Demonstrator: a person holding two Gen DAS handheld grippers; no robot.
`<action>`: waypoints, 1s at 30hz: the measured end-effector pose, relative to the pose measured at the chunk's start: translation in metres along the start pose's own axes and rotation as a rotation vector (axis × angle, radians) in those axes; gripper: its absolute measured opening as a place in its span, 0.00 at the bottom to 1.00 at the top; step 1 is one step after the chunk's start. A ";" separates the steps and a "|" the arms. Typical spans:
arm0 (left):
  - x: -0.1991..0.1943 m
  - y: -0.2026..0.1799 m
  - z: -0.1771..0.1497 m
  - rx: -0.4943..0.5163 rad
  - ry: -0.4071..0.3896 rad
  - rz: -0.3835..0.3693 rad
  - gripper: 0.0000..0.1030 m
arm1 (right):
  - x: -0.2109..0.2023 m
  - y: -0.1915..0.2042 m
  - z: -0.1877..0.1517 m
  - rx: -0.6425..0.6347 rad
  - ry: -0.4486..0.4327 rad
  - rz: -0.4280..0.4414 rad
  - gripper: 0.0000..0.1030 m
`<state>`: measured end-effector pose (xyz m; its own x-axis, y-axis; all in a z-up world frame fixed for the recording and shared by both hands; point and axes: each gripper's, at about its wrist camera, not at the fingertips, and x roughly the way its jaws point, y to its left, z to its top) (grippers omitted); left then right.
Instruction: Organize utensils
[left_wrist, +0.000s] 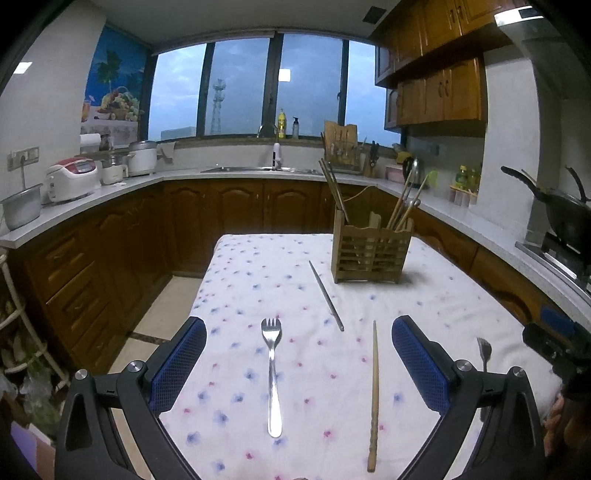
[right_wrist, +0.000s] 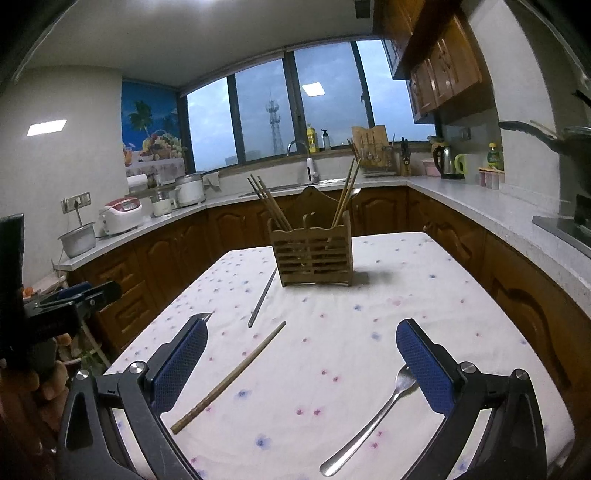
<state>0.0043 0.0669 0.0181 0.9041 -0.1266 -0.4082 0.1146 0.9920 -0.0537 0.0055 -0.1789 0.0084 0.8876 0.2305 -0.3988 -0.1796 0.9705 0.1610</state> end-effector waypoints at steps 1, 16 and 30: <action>-0.002 -0.001 -0.004 0.001 -0.010 0.006 0.99 | -0.001 0.002 -0.003 -0.004 -0.007 -0.003 1.00; 0.007 -0.013 -0.036 0.049 0.011 0.051 0.99 | 0.003 -0.006 -0.033 0.013 -0.035 -0.043 1.00; 0.002 -0.021 -0.032 0.082 -0.050 0.067 0.99 | 0.001 -0.010 -0.027 -0.023 -0.138 -0.062 1.00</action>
<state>-0.0097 0.0458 -0.0108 0.9299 -0.0619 -0.3626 0.0850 0.9952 0.0480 -0.0028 -0.1864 -0.0179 0.9469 0.1601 -0.2790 -0.1315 0.9842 0.1184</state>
